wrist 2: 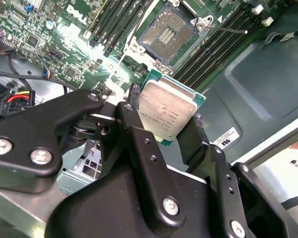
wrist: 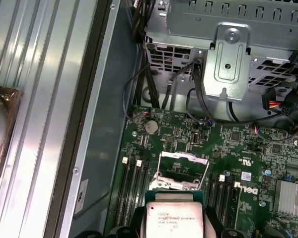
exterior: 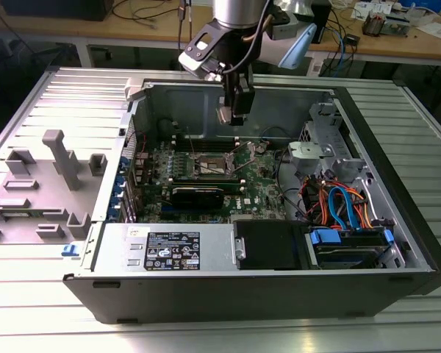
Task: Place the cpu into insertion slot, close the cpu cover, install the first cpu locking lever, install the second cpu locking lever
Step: 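Place the cpu into insertion slot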
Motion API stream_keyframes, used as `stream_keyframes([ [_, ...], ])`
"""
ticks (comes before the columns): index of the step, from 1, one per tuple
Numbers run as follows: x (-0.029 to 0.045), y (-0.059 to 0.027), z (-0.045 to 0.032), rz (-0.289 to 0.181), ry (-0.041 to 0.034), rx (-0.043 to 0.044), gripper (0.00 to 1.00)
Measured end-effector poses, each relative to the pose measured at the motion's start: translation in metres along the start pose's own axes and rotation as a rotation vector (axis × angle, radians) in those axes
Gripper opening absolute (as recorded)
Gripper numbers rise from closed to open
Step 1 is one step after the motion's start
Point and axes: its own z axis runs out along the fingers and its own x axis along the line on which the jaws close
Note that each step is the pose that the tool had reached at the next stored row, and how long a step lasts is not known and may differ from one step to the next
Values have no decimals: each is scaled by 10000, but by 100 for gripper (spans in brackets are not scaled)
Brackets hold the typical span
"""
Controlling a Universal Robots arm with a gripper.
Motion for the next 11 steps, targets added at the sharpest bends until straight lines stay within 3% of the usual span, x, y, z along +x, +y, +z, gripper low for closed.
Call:
stream_keyframes([
  [4,6,-57,99,178,-29,-3,55],
  [11,8,-74,117,179,-30,-1,55],
])
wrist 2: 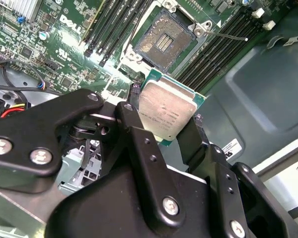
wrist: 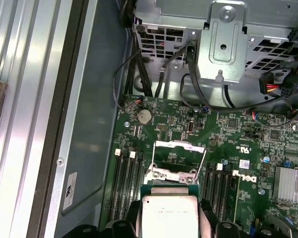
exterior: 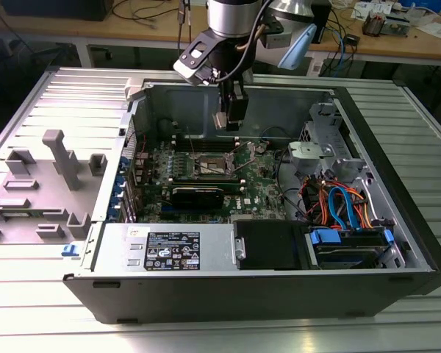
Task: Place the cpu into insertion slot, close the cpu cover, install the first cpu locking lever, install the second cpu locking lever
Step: 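Place the cpu into insertion slot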
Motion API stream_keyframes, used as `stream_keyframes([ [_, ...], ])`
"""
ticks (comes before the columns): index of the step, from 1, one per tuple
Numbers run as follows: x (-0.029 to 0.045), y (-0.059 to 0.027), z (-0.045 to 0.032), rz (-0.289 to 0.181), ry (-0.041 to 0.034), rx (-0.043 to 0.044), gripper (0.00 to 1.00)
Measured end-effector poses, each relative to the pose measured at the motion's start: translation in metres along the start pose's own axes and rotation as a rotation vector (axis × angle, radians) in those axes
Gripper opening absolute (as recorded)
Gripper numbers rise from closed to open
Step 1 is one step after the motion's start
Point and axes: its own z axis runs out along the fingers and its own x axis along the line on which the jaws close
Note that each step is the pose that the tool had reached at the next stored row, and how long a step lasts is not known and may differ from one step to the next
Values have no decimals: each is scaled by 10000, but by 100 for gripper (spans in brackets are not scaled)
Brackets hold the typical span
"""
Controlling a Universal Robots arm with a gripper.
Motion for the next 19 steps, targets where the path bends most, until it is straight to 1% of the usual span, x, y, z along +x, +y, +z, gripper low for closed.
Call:
stream_keyframes([
  [8,-3,-2,5,32,-1,-1,55],
  [19,-28,-7,28,188,-10,-4,55],
])
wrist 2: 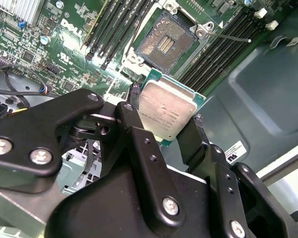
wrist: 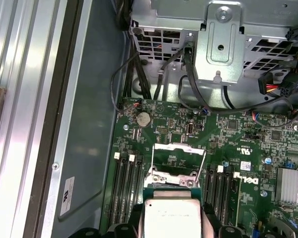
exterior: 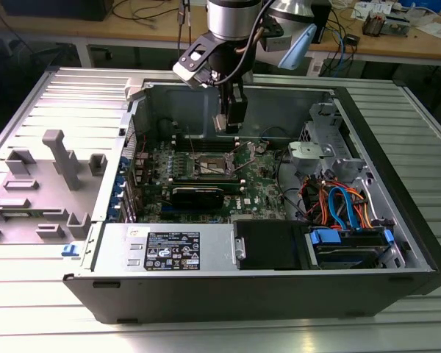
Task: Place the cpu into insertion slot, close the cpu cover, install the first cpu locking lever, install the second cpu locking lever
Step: 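Place the cpu into insertion slot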
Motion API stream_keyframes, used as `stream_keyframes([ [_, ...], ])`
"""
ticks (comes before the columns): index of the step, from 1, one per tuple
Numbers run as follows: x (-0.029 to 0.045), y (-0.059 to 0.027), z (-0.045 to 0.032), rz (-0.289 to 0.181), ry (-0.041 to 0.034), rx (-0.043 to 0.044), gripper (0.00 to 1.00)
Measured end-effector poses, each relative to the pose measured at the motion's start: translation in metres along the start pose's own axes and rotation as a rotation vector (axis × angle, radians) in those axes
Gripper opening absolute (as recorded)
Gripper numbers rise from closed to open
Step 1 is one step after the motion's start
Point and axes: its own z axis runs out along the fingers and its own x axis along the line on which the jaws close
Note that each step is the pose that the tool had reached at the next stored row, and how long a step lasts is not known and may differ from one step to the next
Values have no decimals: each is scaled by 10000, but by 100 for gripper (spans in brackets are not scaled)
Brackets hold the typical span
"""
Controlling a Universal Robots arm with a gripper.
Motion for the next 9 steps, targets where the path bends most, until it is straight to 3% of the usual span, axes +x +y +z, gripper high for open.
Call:
stream_keyframes([
  [9,-2,-1,10,15,-1,0,55],
])
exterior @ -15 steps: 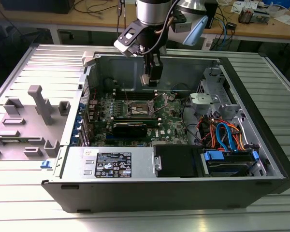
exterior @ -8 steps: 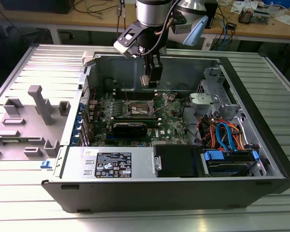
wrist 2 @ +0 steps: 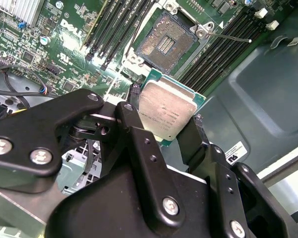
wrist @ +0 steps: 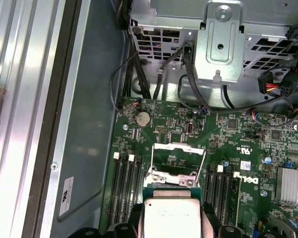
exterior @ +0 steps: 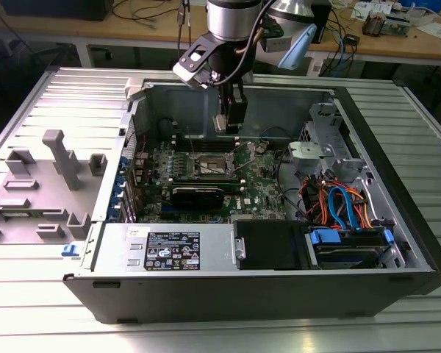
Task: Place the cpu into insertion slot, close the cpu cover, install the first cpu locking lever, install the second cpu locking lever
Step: 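Place the cpu into insertion slot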
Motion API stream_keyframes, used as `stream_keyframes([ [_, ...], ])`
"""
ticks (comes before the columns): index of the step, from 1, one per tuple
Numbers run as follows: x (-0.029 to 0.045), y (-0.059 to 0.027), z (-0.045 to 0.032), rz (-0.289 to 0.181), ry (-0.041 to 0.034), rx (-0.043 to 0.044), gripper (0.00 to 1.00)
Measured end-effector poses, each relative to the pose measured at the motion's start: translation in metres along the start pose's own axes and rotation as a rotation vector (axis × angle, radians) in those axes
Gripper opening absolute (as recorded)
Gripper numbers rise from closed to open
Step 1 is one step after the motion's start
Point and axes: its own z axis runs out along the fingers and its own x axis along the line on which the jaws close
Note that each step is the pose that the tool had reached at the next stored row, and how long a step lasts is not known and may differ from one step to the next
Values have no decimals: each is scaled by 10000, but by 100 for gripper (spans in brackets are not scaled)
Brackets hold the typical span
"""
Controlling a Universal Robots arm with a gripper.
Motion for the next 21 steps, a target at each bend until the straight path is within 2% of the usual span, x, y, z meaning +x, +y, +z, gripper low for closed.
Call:
stream_keyframes([
  [7,-5,-8,12,27,1,0,55],
  [13,-9,-63,33,101,-3,-2,55],
  [21,-9,-66,33,107,-4,0,55],
])
